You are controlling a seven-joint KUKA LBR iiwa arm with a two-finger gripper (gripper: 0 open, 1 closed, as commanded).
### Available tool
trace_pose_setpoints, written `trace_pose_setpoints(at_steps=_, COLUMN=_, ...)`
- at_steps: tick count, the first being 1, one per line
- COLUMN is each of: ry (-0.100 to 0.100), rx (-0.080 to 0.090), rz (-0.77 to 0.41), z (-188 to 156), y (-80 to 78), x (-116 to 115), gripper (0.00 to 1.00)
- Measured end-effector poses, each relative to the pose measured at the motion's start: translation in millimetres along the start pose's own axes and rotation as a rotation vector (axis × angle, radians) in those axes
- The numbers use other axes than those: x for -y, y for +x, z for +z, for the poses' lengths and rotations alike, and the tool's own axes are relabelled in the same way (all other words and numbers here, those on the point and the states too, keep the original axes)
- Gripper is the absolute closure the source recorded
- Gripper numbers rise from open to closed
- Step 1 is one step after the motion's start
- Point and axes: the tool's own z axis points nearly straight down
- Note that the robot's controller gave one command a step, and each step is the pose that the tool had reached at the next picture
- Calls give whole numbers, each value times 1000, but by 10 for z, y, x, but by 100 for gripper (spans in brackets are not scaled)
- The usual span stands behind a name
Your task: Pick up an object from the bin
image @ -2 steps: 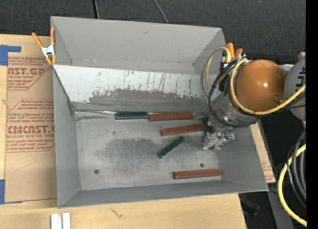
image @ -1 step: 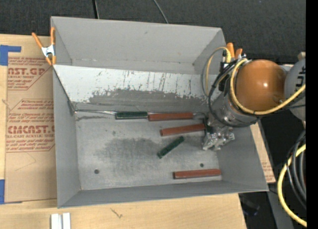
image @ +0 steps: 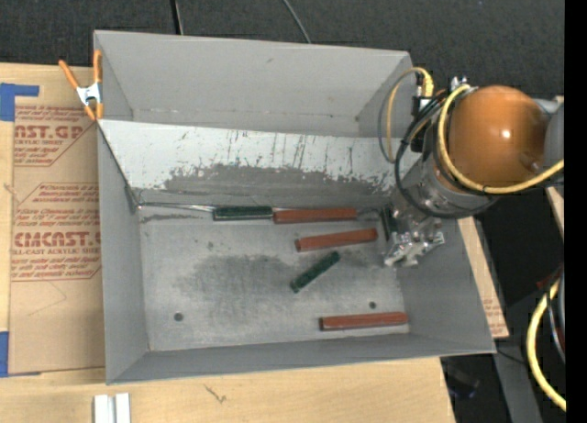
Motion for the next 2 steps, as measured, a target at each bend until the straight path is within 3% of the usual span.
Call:
trace_pose_setpoints(at_steps=1, ry=5, rx=-1, rz=-89, z=-687, y=41, x=113, gripper=100)
trace_pose_setpoints(at_steps=2, ry=1, rx=1, rz=-107, z=-1188, y=62, x=-42, gripper=100)
